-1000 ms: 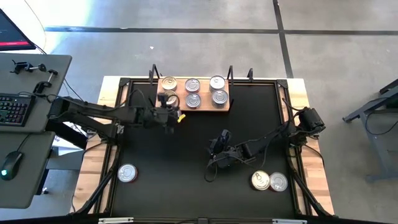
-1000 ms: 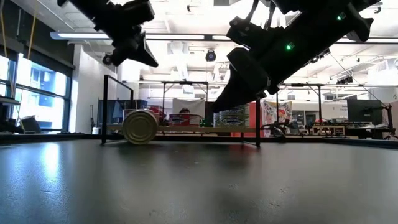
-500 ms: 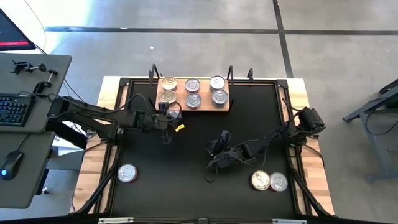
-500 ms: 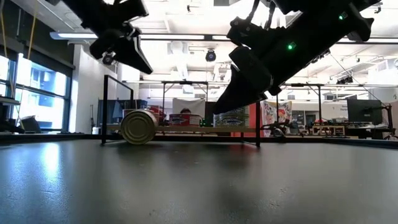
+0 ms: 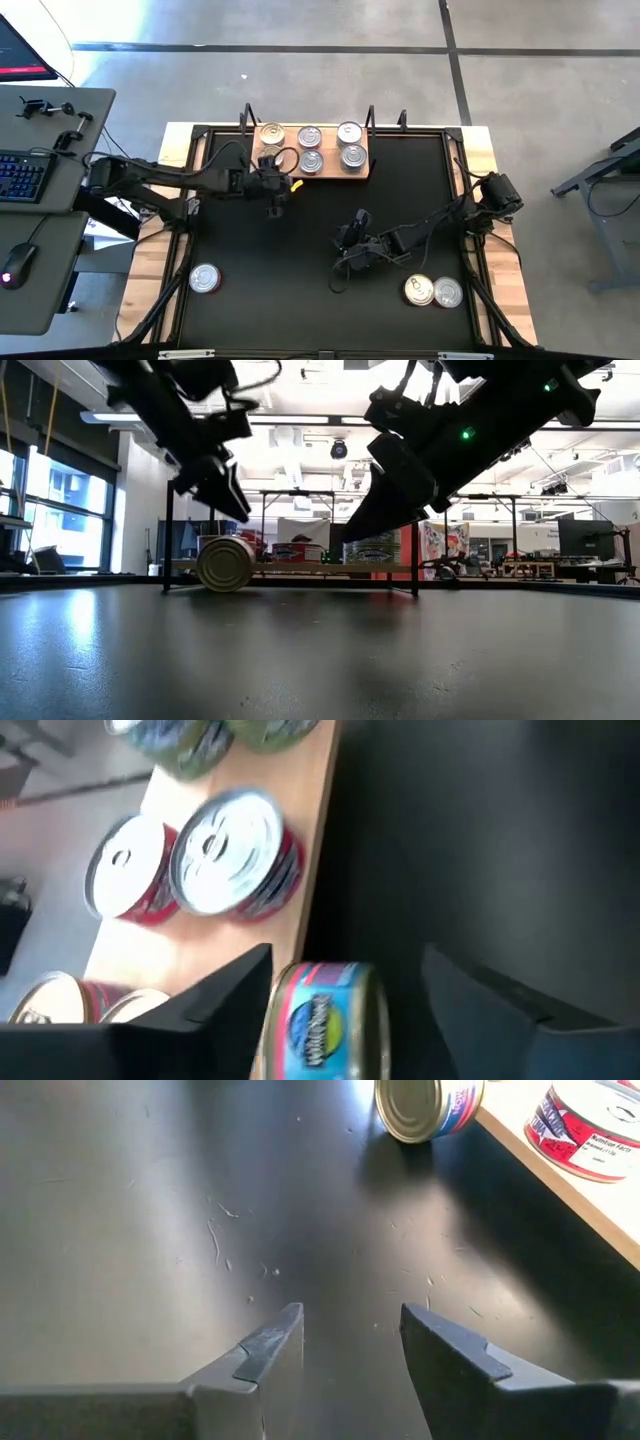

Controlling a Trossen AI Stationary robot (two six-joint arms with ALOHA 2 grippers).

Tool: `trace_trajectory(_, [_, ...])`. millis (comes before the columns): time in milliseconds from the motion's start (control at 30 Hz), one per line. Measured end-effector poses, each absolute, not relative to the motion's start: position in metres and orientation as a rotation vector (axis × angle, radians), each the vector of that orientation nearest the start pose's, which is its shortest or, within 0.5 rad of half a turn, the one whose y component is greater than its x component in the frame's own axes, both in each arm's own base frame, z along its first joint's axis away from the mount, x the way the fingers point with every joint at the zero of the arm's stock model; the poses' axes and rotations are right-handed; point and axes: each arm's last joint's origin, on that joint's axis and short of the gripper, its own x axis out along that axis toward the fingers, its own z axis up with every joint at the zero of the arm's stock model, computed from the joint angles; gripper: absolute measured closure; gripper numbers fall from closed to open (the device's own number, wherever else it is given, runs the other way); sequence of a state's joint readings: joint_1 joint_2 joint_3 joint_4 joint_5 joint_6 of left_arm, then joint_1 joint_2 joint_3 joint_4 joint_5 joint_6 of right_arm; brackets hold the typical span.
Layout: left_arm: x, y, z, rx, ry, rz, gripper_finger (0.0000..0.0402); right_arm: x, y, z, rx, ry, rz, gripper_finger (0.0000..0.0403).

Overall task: Stack canned seafood by type on shelf
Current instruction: Stack the blue tuna can on top of the other blue tuna can on the shelf

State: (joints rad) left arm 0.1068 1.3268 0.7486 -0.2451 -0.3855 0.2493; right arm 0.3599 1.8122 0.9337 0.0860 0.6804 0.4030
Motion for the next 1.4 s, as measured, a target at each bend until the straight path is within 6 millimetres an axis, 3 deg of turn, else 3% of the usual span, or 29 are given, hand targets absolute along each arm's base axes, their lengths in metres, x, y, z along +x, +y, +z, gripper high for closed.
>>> trace_trajectory(133, [0.257, 0.053, 0.194, 0.322, 0.952, 0.376, 0.0117, 0.333, 0.106, 0.145, -0.003, 0.610, -0.433, 0.0240])
trace_trajectory(333, [0.261, 0.065, 0.174, 0.362, 1.058, 0.371, 0.0112, 0.333, 0.106, 0.145, 0.008, 0.608, -0.435, 0.0240])
trace_trajectory(600, [0.263, 0.055, 0.163, 0.392, 1.124, 0.324, 0.0112, 0.333, 0.106, 0.145, 0.008, 0.608, -0.435, 0.0240])
trace_trajectory(800, [0.264, 0.036, 0.165, 0.437, 1.109, 0.301, 0.0132, 0.333, 0.106, 0.145, 0.008, 0.608, -0.435, 0.0240])
trace_trajectory(1100, [0.266, 0.006, 0.167, 0.517, 1.073, 0.298, 0.0226, 0.333, 0.106, 0.145, 0.008, 0.608, -0.435, 0.0240])
trace_trajectory(1167, [0.264, 0.000, 0.168, 0.546, 1.075, 0.299, 0.0227, 0.333, 0.106, 0.145, 0.008, 0.608, -0.435, 0.0240])
trace_trajectory(1400, [0.268, -0.008, 0.213, 0.714, 1.001, 0.548, 0.0227, 0.333, 0.106, 0.146, 0.009, 0.605, -0.434, 0.0240])
